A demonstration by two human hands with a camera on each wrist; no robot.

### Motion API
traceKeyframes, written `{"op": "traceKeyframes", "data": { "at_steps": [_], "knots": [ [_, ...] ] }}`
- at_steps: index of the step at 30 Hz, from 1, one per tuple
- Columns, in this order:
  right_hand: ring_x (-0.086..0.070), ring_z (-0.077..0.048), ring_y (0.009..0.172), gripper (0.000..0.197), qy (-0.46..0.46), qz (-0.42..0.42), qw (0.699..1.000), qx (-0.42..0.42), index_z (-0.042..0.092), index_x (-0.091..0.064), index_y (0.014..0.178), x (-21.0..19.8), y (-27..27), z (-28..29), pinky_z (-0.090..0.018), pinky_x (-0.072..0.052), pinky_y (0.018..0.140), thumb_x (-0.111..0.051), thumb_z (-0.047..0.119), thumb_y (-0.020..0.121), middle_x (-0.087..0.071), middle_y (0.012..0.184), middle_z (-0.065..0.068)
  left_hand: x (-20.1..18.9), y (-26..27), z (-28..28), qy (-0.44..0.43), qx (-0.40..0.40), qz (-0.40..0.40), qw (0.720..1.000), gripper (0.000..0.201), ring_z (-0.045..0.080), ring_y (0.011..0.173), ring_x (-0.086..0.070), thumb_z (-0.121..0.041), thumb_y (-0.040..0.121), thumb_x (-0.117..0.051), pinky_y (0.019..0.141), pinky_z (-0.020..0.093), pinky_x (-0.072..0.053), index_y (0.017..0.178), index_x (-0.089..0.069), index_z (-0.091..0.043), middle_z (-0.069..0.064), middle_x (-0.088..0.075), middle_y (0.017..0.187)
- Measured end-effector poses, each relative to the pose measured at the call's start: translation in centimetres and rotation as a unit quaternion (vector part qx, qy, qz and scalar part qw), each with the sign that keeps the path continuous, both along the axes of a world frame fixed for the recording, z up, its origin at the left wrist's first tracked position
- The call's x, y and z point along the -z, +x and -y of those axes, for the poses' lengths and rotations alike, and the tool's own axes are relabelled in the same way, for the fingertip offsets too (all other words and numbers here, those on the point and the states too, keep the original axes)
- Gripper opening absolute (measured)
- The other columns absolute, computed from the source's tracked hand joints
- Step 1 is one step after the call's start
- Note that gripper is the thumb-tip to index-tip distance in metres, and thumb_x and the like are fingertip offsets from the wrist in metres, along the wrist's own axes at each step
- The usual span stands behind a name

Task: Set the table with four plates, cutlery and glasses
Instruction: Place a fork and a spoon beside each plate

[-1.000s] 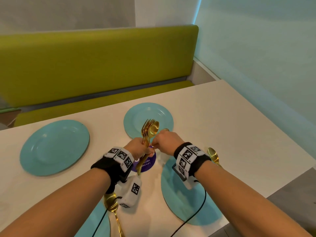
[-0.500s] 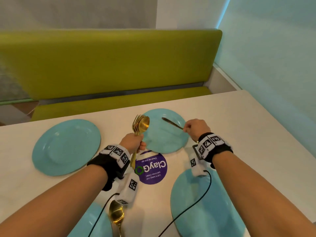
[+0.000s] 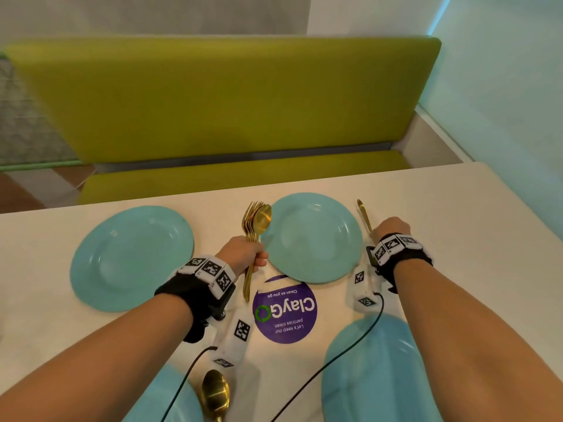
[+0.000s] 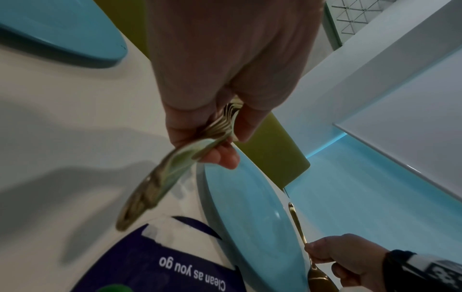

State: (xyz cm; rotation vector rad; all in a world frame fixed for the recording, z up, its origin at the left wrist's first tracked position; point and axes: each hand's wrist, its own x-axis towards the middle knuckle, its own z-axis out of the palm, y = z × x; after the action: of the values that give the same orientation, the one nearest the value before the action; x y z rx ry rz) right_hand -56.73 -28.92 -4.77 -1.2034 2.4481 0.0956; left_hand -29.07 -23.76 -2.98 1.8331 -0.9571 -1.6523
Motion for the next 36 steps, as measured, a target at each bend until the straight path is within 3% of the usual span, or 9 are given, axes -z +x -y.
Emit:
{"op": "traceKeyframes", "data": {
  "at_steps": [5, 9, 13, 20, 24, 26, 29, 32, 36],
  "knots": [
    [-0.065, -0.032, 0.098, 0.034, -0.033, 0.020, 0.999, 0.023, 0.003, -0.044, 0.059, 1.0, 0.1, 0.6, -0.029, -0.048, 0.075, -0.058, 0.010, 0.089, -0.068, 0.107, -0.019, 0.5, 0.1, 0.3, 0.007, -0.010, 0.000, 1.000, 0.019, 0.011, 0.058, -0.051, -0.004, 0.095, -0.042, 0.052, 0.019, -0.042, 0.078, -0.048, -0.008, 0.006, -0.056, 0.071],
    [-0.066, -0.032, 0.092, 0.021, -0.060, 0.025, 0.997, 0.029, -0.001, -0.058, 0.071, 2.1, -0.3, 1.6, -0.027, -0.044, 0.068, -0.058, 0.009, 0.089, -0.069, 0.104, -0.019, 0.6, 0.1, 0.6, 0.006, -0.023, -0.007, 1.000, 0.020, 0.012, 0.058, -0.050, -0.005, 0.097, -0.040, 0.054, 0.021, -0.042, 0.079, -0.048, -0.008, 0.006, -0.055, 0.071],
    [-0.063, -0.031, 0.080, 0.038, -0.084, 0.015, 0.996, 0.023, 0.007, -0.041, 0.055, 2.9, -0.2, 2.4, -0.027, -0.044, 0.067, -0.056, 0.007, 0.089, -0.070, 0.100, -0.019, 0.6, 0.3, 0.6, 0.009, -0.028, -0.015, 0.999, 0.018, 0.013, 0.058, -0.050, -0.001, 0.096, -0.039, 0.055, 0.021, -0.041, 0.081, -0.048, -0.008, 0.007, -0.055, 0.072],
    [-0.052, -0.028, 0.070, 0.039, -0.091, 0.020, 0.995, 0.034, 0.006, -0.042, 0.054, 2.9, -0.1, 2.3, -0.027, -0.043, 0.066, -0.059, 0.010, 0.089, -0.069, 0.100, -0.021, 0.9, 1.1, 0.4, 0.008, -0.034, -0.021, 0.999, 0.015, 0.014, 0.061, -0.052, 0.002, 0.094, -0.042, 0.058, 0.022, -0.043, 0.085, -0.051, -0.008, 0.008, -0.056, 0.075],
    [-0.063, -0.034, 0.087, 0.032, -0.097, 0.033, 0.994, 0.046, 0.002, -0.048, 0.060, 1.1, 1.1, 1.5, -0.031, -0.045, 0.071, -0.053, 0.007, 0.091, -0.068, 0.105, -0.022, 1.1, 1.7, -0.2, 0.006, -0.027, -0.021, 0.999, 0.011, 0.014, 0.063, -0.054, 0.002, 0.092, -0.046, 0.059, 0.022, -0.044, 0.090, -0.053, -0.007, 0.008, -0.057, 0.077],
    [-0.063, -0.035, 0.100, 0.020, -0.101, 0.045, 0.993, 0.035, -0.003, -0.063, 0.082, -0.5, 2.5, 1.0, -0.032, -0.046, 0.075, -0.050, 0.008, 0.092, -0.067, 0.109, -0.021, 1.1, 2.2, -0.5, 0.002, -0.024, -0.016, 1.000, 0.011, 0.014, 0.064, -0.055, 0.002, 0.092, -0.048, 0.058, 0.022, -0.045, 0.090, -0.054, -0.007, 0.008, -0.058, 0.077],
    [-0.061, -0.034, 0.105, 0.028, -0.127, 0.042, 0.990, -0.048, 0.003, -0.068, 0.107, -2.8, 6.3, -0.7, -0.032, -0.048, 0.081, -0.049, 0.017, 0.093, -0.067, 0.112, -0.017, 0.8, 3.1, -1.0, -0.003, -0.008, -0.004, 1.000, 0.011, 0.013, 0.063, -0.056, 0.002, 0.091, -0.050, 0.059, 0.021, -0.046, 0.088, -0.056, -0.007, 0.007, -0.059, 0.076],
    [-0.061, -0.030, 0.107, 0.027, -0.141, 0.078, 0.969, -0.188, 0.010, -0.070, 0.108, -4.0, 11.9, -4.2, -0.035, -0.049, 0.091, -0.051, 0.022, 0.093, -0.068, 0.111, -0.011, 0.2, 4.1, -2.0, -0.010, 0.019, 0.006, 1.000, 0.010, 0.012, 0.059, -0.055, 0.003, 0.089, -0.053, 0.056, 0.020, -0.043, 0.084, -0.055, -0.006, 0.007, -0.059, 0.071],
    [-0.059, -0.025, 0.108, 0.026, -0.130, 0.108, 0.929, -0.330, 0.019, -0.069, 0.111, -4.6, 19.5, -9.0, -0.034, -0.046, 0.088, -0.051, 0.022, 0.093, -0.066, 0.114, -0.005, -0.7, 6.4, -3.8, -0.012, 0.070, 0.013, 0.997, 0.014, 0.005, 0.042, -0.056, 0.002, 0.085, -0.060, 0.048, 0.017, -0.041, 0.089, -0.051, -0.008, 0.007, -0.060, 0.065]
  ]
}}
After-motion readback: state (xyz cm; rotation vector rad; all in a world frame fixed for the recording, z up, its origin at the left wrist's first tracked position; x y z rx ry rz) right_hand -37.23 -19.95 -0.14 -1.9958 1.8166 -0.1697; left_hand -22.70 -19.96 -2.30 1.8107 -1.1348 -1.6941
